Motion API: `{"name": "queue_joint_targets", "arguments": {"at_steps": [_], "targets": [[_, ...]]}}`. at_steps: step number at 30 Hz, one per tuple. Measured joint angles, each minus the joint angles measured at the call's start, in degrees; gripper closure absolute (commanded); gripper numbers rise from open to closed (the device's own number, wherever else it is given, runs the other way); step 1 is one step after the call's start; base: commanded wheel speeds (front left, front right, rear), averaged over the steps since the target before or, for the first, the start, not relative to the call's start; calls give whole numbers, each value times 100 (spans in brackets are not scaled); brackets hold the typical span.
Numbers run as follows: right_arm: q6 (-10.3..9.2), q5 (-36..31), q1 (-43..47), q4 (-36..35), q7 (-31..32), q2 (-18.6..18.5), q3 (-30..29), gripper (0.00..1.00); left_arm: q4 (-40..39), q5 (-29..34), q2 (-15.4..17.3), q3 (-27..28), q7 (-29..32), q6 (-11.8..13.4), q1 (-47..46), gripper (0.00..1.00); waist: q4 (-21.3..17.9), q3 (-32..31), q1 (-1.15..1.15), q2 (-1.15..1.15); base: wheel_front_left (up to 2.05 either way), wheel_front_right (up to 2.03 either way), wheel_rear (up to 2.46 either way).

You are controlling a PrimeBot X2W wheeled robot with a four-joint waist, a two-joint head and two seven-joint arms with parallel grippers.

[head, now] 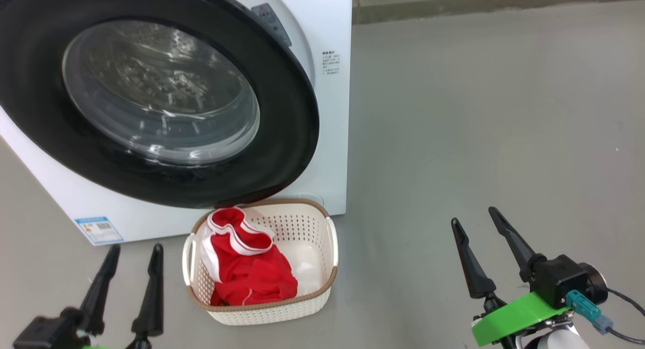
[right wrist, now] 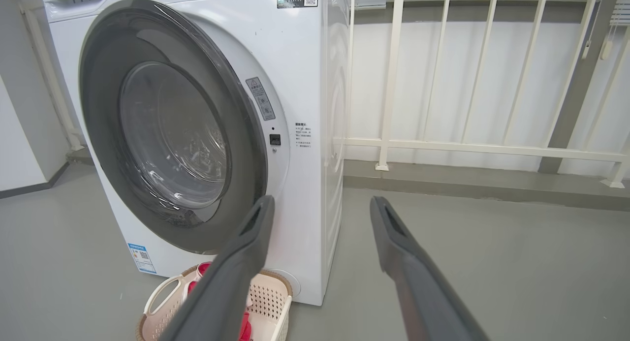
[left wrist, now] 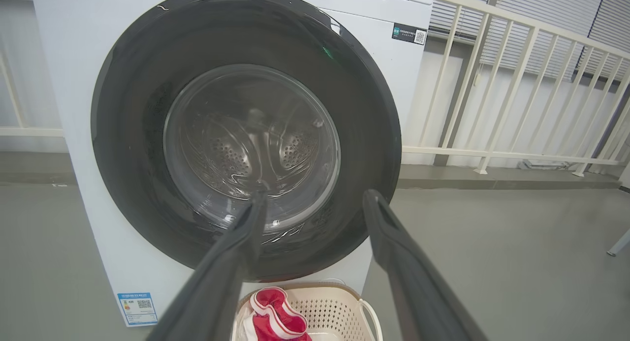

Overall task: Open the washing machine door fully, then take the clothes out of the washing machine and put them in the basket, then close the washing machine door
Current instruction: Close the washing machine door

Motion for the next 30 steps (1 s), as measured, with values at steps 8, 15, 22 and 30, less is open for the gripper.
{"name": "queue_joint_targets", "arguments": {"at_steps": [8, 15, 22, 30], "targets": [[0, 99, 182, -62, 1, 2, -23, 0, -221, 130, -167, 132, -1, 22, 305, 0, 33, -114, 0, 0, 0, 0, 0], [0, 105, 275, -84, 0, 7, -45, 0, -307, 312, -352, 242, -1, 53, 521, 0, 46, -114, 0, 0, 0, 0, 0], [0, 88, 271, -48, 1, 9, -92, 11, -318, 413, -465, 336, -1, -8, 523, 0, 80, -89, 0, 0, 0, 0, 0], [0, 89, 85, 190, 1, 10, -172, 100, -328, 517, -530, 348, -1, -152, 520, 0, 190, -44, 0, 0, 0, 0, 0]]}}
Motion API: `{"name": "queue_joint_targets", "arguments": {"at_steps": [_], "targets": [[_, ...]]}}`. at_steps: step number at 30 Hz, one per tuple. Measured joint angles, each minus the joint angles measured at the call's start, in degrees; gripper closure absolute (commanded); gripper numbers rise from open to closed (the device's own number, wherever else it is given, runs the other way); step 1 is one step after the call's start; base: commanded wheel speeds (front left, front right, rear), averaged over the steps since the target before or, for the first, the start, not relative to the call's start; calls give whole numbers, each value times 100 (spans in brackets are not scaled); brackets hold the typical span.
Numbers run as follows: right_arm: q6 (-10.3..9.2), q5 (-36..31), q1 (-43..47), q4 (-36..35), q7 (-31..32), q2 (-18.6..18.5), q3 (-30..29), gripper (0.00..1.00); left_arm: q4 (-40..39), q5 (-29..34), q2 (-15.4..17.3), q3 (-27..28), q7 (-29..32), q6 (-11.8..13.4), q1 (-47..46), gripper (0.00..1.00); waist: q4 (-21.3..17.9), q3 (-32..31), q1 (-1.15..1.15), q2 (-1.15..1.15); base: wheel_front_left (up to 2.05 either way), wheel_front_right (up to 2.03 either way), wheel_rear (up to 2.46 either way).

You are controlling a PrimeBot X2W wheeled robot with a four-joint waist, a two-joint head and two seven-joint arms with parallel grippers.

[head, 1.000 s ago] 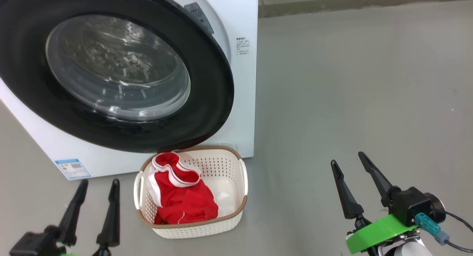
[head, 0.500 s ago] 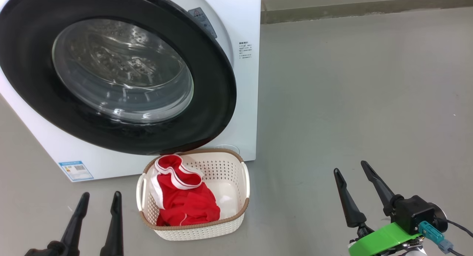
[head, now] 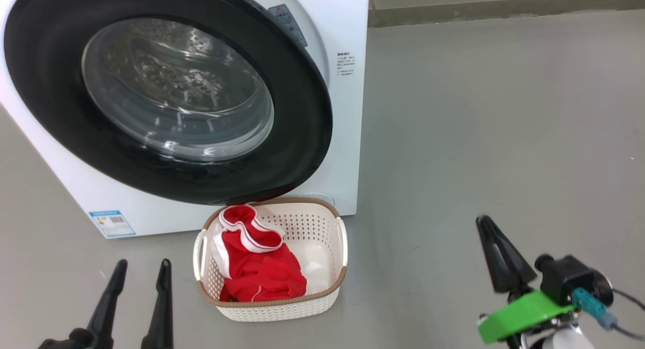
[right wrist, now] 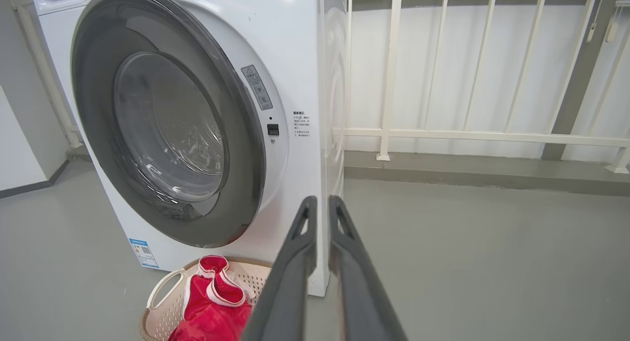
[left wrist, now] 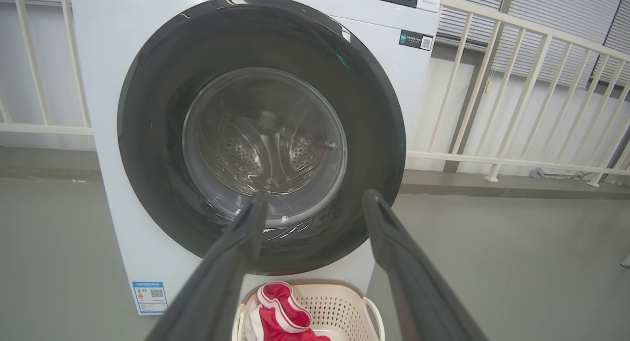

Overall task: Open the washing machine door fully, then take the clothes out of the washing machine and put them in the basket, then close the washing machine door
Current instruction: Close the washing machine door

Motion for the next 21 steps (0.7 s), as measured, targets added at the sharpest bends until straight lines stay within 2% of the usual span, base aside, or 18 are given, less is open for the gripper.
{"name": "queue_joint_targets", "arguments": {"at_steps": [4, 11, 21], "targets": [[0, 21, -386, 179, -1, -2, 70, 100, -8, 5, -80, -29, 0, -51, -2, 0, 51, 33, 0, 0, 0, 0, 0], [0, 138, -1074, 957, 8, -19, 524, 100, -10, 5, -83, -175, 1, -151, -80, 0, 218, 102, 0, 0, 0, 0, 0], [0, 175, -2347, 1770, 34, -52, 1262, 100, -59, 15, -109, -364, 9, -156, -298, 0, 542, 434, 0, 0, 0, 0, 0]]}}
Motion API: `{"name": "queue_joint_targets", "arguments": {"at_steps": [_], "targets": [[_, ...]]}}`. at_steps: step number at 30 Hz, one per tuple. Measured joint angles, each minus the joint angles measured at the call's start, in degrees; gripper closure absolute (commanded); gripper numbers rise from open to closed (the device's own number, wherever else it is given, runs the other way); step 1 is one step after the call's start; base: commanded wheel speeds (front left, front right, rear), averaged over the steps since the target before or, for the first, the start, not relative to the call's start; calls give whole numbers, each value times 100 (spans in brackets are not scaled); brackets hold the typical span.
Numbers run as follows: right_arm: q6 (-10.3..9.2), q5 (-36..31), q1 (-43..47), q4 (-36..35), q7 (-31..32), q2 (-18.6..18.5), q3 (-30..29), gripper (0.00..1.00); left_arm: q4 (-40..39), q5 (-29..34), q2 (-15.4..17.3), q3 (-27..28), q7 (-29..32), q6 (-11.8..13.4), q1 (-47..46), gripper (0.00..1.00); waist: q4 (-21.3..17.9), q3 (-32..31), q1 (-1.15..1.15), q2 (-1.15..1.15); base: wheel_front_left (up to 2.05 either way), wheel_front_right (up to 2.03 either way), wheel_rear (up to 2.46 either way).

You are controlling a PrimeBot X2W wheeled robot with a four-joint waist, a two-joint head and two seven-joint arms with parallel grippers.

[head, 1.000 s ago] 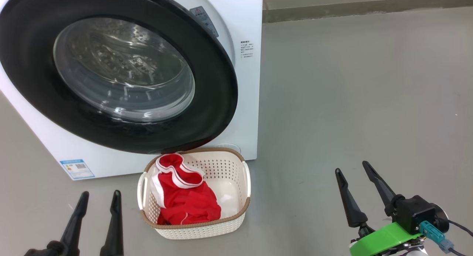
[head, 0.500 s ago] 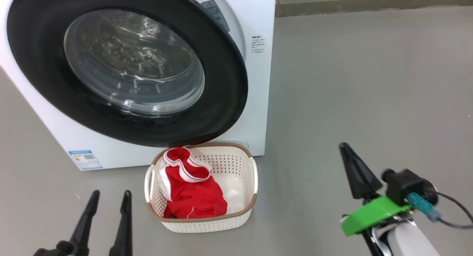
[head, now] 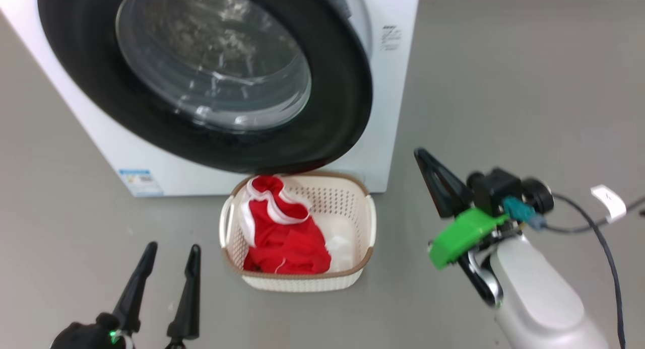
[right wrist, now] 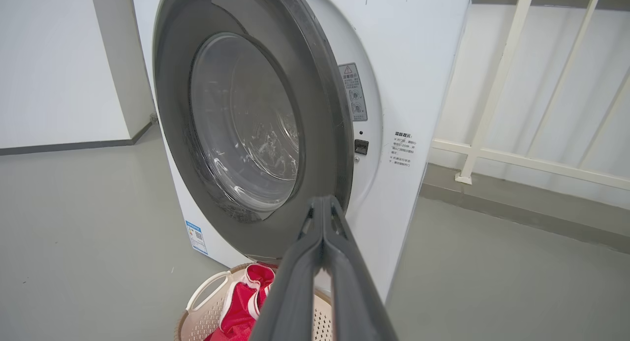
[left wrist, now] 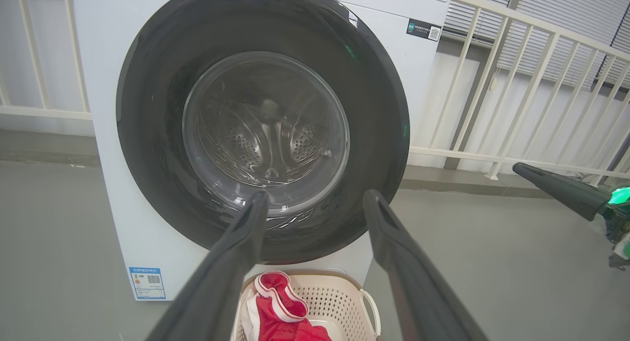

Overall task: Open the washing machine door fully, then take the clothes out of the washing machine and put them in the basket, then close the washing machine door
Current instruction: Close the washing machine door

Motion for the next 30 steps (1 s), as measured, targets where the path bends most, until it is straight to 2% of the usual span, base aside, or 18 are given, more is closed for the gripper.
{"name": "queue_joint_targets", "arguments": {"at_steps": [18, 26, 30], "targets": [[0, 69, -2051, 1103, -18, -299, 630, 100, 138, 176, -270, -214, -8, -151, -721, 0, 861, 1011, 0, 0, 0, 0, 0], [0, 103, -2597, 1396, -21, -417, 693, 100, 225, 266, -422, -219, -9, -248, -918, 0, 1154, 1432, 0, 0, 0, 0, 0], [0, 85, -2860, 1423, -35, -466, 514, 100, 241, 426, -443, -203, -9, -254, -991, 0, 1238, 1639, 0, 0, 0, 0, 0]]}}
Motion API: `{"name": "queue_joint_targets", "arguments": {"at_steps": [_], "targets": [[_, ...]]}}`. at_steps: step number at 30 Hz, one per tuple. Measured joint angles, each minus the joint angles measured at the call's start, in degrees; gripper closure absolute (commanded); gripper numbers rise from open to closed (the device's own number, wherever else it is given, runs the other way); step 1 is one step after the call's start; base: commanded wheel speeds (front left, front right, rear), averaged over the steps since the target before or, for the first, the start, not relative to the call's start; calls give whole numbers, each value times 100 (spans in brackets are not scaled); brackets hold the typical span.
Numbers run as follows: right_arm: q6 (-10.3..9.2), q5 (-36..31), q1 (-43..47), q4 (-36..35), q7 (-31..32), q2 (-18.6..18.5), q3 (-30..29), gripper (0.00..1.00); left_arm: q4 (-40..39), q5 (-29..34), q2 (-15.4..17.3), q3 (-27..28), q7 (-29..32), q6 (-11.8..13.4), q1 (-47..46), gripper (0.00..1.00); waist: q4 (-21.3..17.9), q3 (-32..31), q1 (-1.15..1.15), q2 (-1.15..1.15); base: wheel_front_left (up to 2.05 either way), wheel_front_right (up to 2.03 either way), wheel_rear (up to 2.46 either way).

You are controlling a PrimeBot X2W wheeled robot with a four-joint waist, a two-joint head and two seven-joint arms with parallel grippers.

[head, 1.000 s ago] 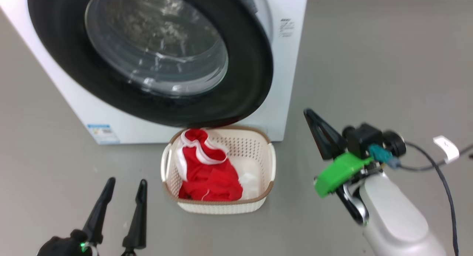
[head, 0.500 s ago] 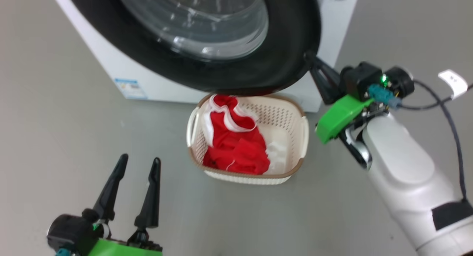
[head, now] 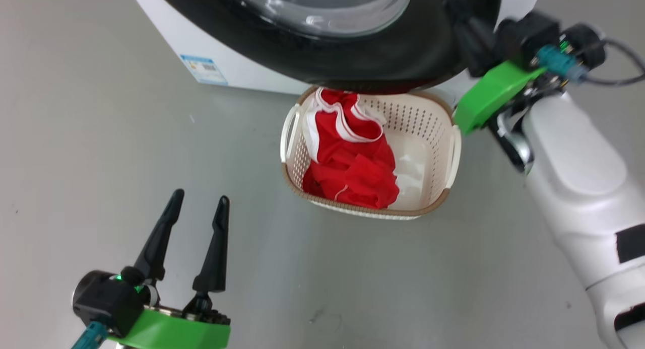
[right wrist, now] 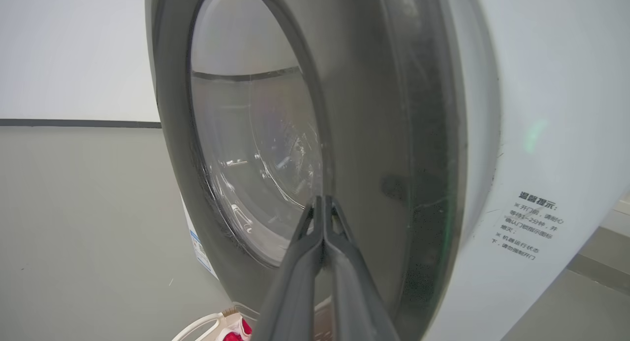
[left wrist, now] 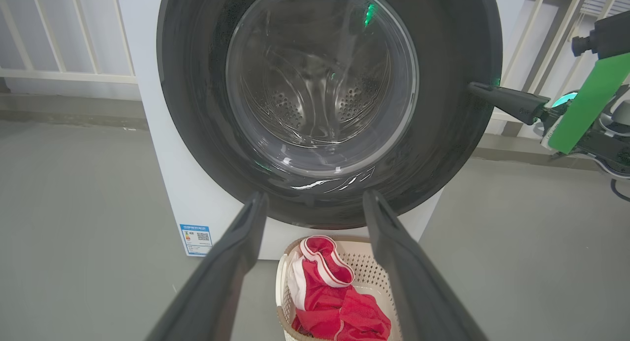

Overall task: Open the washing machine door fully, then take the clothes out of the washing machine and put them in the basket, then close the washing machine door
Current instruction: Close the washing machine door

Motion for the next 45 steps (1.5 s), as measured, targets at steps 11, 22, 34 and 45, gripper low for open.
{"name": "queue_joint_targets", "arguments": {"at_steps": [11, 22, 34, 45], "targets": [[33, -387, -475, 159, 0, 36, -634, 100, 78, 154, -178, 10, -1, -151, -252, 0, 92, 359, 0, 0, 0, 0, 0], [33, -818, -942, 292, -1, -74, -1285, 100, 331, 153, -314, -109, -18, -302, -533, 0, 209, 611, 0, 0, 0, 0, 0], [33, -1386, -1129, 402, -7, -87, -1406, 100, 558, 155, -389, -159, -18, -391, -725, 0, 319, 763, 0, 0, 0, 0, 0], [33, -1397, -1051, 353, -7, 93, -1550, 100, 670, 201, -393, -121, -18, -393, -766, 0, 262, 612, 0, 0, 0, 0, 0]]}}
